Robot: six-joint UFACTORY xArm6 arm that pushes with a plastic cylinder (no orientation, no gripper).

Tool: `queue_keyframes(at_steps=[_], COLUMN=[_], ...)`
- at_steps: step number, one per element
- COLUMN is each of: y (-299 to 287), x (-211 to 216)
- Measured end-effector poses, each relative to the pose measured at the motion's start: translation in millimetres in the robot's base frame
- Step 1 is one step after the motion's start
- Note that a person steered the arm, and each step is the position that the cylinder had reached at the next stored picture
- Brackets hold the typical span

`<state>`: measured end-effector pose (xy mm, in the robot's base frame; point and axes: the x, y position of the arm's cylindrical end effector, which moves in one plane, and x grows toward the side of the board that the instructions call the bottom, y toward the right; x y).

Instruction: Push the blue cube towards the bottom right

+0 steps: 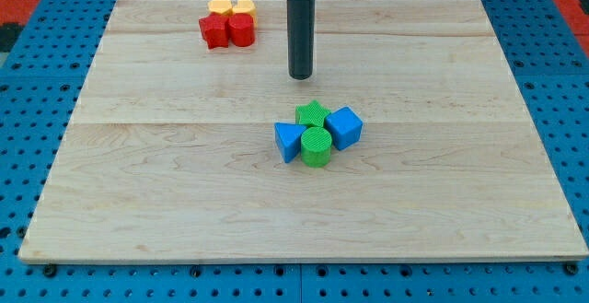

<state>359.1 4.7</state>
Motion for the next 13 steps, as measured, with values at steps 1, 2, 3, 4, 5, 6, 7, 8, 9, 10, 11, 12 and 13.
queue_keyframes(at_steps=[1, 2, 3, 4, 5, 6, 7, 8, 9, 10, 11, 12, 13], y=[-0.2, -0.8, -0.7, 16.7, 12.7, -20.0, -19.7, 24.2, 26.1, 71.6, 84.0, 74.1, 125.3], x=[1.2, 3.4, 4.9, 10.7, 51.4, 48.9, 83.9, 109.2, 83.2, 76.9, 112.6, 104.9, 116.3])
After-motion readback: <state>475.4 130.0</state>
